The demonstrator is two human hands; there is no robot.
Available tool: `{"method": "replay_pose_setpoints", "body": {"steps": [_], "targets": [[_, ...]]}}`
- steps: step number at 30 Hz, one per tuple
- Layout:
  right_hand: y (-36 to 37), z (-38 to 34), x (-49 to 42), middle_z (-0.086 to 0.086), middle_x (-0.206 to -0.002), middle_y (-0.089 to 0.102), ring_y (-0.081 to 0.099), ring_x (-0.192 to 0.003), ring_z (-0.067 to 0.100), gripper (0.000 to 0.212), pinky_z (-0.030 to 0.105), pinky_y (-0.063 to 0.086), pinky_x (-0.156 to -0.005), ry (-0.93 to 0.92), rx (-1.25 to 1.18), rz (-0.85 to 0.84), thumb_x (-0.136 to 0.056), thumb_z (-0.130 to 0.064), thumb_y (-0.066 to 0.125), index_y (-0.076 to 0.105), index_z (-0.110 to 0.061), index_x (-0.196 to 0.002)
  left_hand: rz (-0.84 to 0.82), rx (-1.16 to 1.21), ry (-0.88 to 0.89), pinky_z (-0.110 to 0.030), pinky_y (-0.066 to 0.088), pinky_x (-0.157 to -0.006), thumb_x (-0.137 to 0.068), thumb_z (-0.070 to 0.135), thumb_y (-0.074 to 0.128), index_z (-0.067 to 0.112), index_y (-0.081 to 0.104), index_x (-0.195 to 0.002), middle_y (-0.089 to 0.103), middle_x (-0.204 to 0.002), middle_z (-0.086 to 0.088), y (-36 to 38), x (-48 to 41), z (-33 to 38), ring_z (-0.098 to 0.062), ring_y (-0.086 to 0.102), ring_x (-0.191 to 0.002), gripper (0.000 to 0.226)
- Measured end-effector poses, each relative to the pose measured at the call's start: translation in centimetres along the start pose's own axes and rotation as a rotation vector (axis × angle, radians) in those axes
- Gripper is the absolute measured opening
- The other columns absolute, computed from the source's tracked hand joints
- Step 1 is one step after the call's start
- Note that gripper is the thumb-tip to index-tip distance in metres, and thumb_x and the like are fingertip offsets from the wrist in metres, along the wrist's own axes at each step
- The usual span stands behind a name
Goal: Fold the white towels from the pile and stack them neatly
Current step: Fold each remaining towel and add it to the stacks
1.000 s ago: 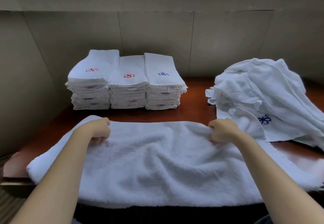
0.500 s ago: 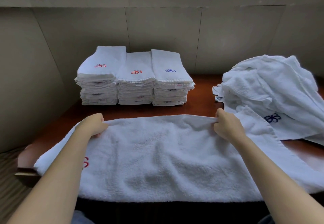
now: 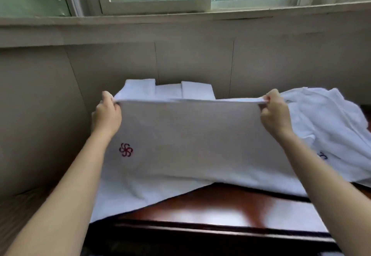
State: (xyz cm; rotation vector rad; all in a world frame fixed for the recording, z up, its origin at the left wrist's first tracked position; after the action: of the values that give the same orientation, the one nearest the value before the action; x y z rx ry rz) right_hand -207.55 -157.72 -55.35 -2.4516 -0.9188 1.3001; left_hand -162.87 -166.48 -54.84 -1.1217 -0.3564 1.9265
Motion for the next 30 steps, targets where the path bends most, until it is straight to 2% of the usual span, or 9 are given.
{"method": "replay_pose_setpoints", "body": {"steps": [4, 8, 10, 13, 15, 18, 22, 27, 30], "targets": [[-6.7, -3.6, -2.7, 0.024, -0.091, 0.057, 0.052, -0.084, 0.037, 0.004, 0.028, 0.022, -0.063, -0.081, 0.011, 0.159, -0.088, -0.002, 0.051, 0.048, -0.003, -0.090, 0.230, 0.006, 0.189, -0.039, 0.031, -0.063, -0.090, 0.008, 0.048, 0.003, 0.046, -0.096, 0.056, -0.084, -0.033, -7.3, -1.3, 4.7, -0.050, 0.054, -0.079, 0.008], [-9.4, -3.8, 0.7, 0.021, -0.085, 0.054, 0.047, -0.081, 0.033, 0.002, 0.032, 0.027, -0.063, -0.089, 0.103, 0.102, -0.087, -0.003, 0.051, 0.049, -0.004, -0.087, 0.124, -0.081, 0.190, -0.037, 0.036, -0.067, -0.085, 0.012, 0.056, 0.009, 0.050, -0.085, 0.053, -0.078, -0.016, -9.4, 1.1, 3.5, -0.041, 0.051, -0.077, 0.007], [-8.3, -2.5, 2.8, 0.016, -0.077, 0.054, 0.051, -0.073, 0.031, 0.010, 0.035, 0.037, -0.062, -0.051, 0.159, -0.146, -0.086, -0.008, 0.055, 0.048, -0.006, -0.080, -0.174, -0.283, 0.117, -0.033, 0.042, -0.067, -0.083, 0.021, 0.057, 0.015, 0.054, -0.078, 0.061, -0.083, -0.011, -7.9, 2.4, 1.5, -0.035, 0.055, -0.075, 0.008], [-4.7, 1.0, 8.1, 0.007, -0.081, 0.063, 0.068, -0.060, 0.026, 0.010, 0.023, 0.046, -0.049, 0.208, 0.264, -0.864, -0.091, -0.023, 0.058, 0.055, -0.014, -0.088, -0.901, -0.520, -0.133, -0.025, 0.049, -0.057, -0.087, 0.023, 0.055, 0.020, 0.063, -0.090, 0.066, -0.090, -0.010, -4.4, 7.4, -3.3, -0.025, 0.065, -0.060, 0.009], [-3.1, 2.6, 10.9, 0.003, -0.085, 0.066, 0.069, -0.056, 0.019, 0.011, 0.017, 0.042, -0.042, 0.318, 0.371, -1.117, -0.093, -0.031, 0.056, 0.056, -0.021, -0.097, -1.053, -0.533, -0.183, -0.021, 0.046, -0.052, -0.091, 0.022, 0.051, 0.018, 0.062, -0.102, 0.063, -0.092, -0.009, -2.7, 9.6, -4.4, -0.023, 0.065, -0.058, 0.016], [0.6, 2.9, 10.9, 0.000, -0.091, 0.067, 0.069, -0.062, 0.012, 0.019, 0.019, 0.049, -0.052, 0.192, 0.439, -1.053, -0.096, -0.035, 0.050, 0.058, -0.021, -0.105, -0.923, -0.580, 0.025, -0.024, 0.050, -0.068, -0.096, 0.025, 0.044, 0.018, 0.061, -0.119, 0.062, -0.111, -0.004, 1.1, 9.8, -3.6, -0.020, 0.065, -0.084, 0.029], [6.2, 3.9, 13.4, 0.006, -0.132, 0.055, 0.054, -0.116, 0.022, 0.039, 0.032, 0.042, -0.096, 0.002, 0.570, -1.021, -0.099, -0.039, 0.043, 0.051, -0.016, -0.129, -0.992, -0.474, 0.051, -0.033, 0.030, -0.111, -0.102, 0.036, 0.036, 0.021, 0.028, -0.149, 0.029, -0.154, -0.005, 7.9, 14.3, -5.1, -0.024, 0.035, -0.136, 0.050], [8.6, 4.1, 14.6, 0.008, -0.123, 0.057, 0.058, -0.105, 0.026, 0.043, 0.031, 0.042, -0.079, -0.006, 0.775, -1.004, -0.101, -0.045, 0.031, 0.056, -0.017, -0.120, -0.823, -0.545, 0.004, -0.039, 0.044, -0.097, -0.100, 0.030, 0.030, 0.017, 0.053, -0.122, 0.051, -0.127, -0.008, 9.4, 13.1, -7.9, -0.029, 0.050, -0.114, 0.034], [9.3, 4.3, 14.7, 0.005, -0.086, 0.072, 0.061, -0.062, 0.017, 0.033, 0.023, 0.044, -0.064, 0.068, 0.808, -1.162, -0.100, -0.033, 0.035, 0.055, -0.015, -0.082, -0.746, -0.610, -0.103, -0.031, 0.047, -0.077, -0.097, 0.030, 0.033, 0.015, 0.061, -0.103, 0.063, -0.104, -0.004, 9.2, 12.0, -9.3, -0.024, 0.060, -0.094, 0.032]]}}
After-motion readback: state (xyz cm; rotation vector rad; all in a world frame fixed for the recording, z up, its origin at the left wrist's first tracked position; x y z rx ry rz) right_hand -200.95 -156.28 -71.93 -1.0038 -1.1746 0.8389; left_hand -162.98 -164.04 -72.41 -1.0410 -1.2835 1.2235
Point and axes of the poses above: each hand's wrist, its own x-axis away from the middle knuckle, its own y-axis out of the palm, z = x × y, the point moved 8 cm from there along -x, towards the middle knuckle
